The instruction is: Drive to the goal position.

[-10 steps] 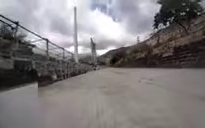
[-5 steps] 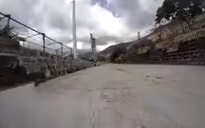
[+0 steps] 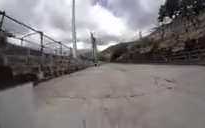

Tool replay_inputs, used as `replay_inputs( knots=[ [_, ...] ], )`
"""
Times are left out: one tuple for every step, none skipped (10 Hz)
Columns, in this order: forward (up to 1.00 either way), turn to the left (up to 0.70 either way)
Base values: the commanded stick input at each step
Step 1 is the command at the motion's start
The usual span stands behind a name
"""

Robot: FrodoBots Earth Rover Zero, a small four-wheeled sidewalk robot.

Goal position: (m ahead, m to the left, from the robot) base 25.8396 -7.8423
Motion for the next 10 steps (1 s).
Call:
replay_inputs(
  knots=[
    [1.0,0.0],
    [1.0,0.0],
    [1.0,0.0],
    [1.0,0.0],
    [1.0,0.0],
    [1.0,0.0],
    [1.0,0.0],
    [1.0,0.0],
    [1.0,0.0],
    [1.0,0.0]
  ],
)
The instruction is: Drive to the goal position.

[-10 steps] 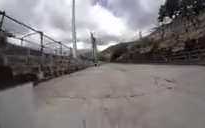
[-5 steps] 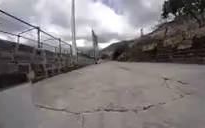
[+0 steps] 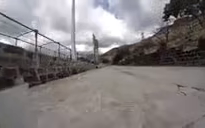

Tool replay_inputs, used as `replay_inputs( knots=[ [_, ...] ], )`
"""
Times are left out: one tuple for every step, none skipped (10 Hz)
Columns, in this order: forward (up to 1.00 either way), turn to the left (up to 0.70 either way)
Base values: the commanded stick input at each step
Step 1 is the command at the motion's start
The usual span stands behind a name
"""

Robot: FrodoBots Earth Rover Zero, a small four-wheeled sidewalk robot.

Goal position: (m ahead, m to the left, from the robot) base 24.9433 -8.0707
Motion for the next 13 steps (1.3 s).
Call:
replay_inputs(
  knots=[
    [1.0,0.0],
    [1.0,0.0],
    [1.0,0.0],
    [1.0,0.0],
    [1.0,0.0],
    [1.0,0.0],
    [1.0,0.0],
    [1.0,0.0],
    [1.0,0.0],
    [1.0,0.0],
    [1.0,0.0],
    [1.0,0.0],
    [1.0,0.0]
  ],
)
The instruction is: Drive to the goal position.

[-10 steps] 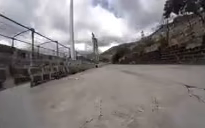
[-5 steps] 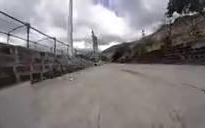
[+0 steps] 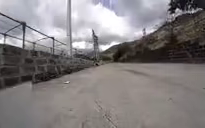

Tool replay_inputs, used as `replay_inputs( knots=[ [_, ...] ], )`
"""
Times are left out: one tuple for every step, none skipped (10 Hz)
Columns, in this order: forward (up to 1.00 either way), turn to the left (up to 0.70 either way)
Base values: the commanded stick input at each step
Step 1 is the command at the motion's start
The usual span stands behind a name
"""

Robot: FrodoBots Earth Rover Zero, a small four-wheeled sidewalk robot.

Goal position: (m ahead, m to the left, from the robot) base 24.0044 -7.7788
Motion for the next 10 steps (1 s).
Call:
replay_inputs(
  knots=[
    [1.0,0.0],
    [1.0,0.0],
    [1.0,0.0],
    [1.0,0.0],
    [1.0,0.0],
    [1.0,0.0],
    [1.0,0.0],
    [1.0,0.0],
    [1.0,0.0],
    [1.0,0.0]
  ],
)
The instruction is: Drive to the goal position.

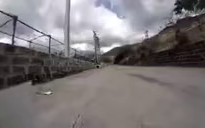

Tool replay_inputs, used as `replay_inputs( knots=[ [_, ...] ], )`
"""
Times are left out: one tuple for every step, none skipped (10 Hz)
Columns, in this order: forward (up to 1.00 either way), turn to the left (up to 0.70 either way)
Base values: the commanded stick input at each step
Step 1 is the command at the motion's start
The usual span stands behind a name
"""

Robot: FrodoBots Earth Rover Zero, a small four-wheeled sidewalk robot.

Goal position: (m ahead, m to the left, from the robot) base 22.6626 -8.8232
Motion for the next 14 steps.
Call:
replay_inputs(
  knots=[
    [1.0,0.0],
    [1.0,0.0],
    [1.0,0.0],
    [1.0,0.0],
    [1.0,0.0],
    [1.0,-0.27],
    [1.0,-0.27],
    [1.0,-0.21],
    [1.0,-0.14],
    [1.0,-0.07],
    [1.0,0.0],
    [1.0,0.0],
    [1.0,0.0],
    [1.0,0.0]
  ],
)
